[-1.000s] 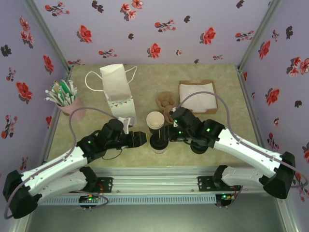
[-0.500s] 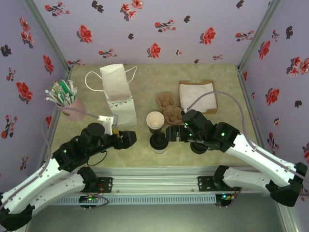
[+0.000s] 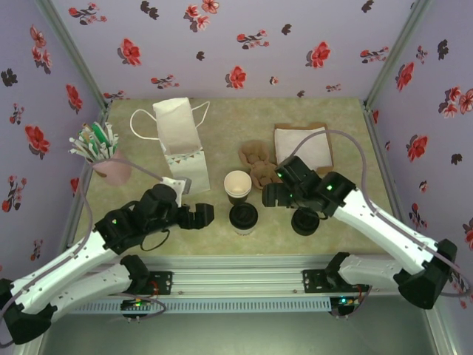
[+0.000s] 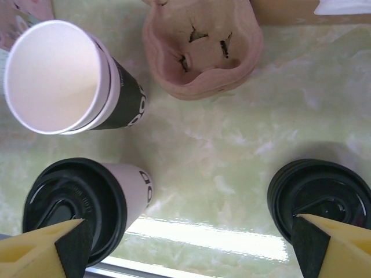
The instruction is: Pack the takeout coffee
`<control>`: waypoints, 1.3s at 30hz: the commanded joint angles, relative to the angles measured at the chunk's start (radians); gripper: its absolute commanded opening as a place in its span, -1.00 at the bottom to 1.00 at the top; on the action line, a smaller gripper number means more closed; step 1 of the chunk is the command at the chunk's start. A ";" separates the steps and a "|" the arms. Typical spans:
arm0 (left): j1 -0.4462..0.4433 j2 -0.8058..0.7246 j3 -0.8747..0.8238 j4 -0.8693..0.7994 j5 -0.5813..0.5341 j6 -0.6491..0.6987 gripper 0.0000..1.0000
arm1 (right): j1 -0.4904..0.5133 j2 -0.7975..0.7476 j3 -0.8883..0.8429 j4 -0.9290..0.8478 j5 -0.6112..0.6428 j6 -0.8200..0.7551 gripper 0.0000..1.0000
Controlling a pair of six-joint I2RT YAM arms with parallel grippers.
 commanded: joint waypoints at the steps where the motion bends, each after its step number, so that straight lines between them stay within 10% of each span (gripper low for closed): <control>1: -0.006 0.030 0.059 -0.033 -0.038 0.057 0.98 | -0.021 0.055 0.068 -0.027 0.012 -0.063 0.82; 20: 0.141 0.246 0.725 -0.579 -0.350 0.299 0.67 | -0.055 0.250 0.206 -0.023 -0.025 -0.127 0.79; 28: 0.369 0.482 0.955 -0.626 -0.284 0.405 0.63 | -0.055 0.199 0.157 -0.006 -0.041 -0.110 0.68; 39: 0.522 0.666 1.006 -0.571 -0.087 0.360 0.08 | -0.055 0.144 0.098 0.010 -0.044 -0.109 0.63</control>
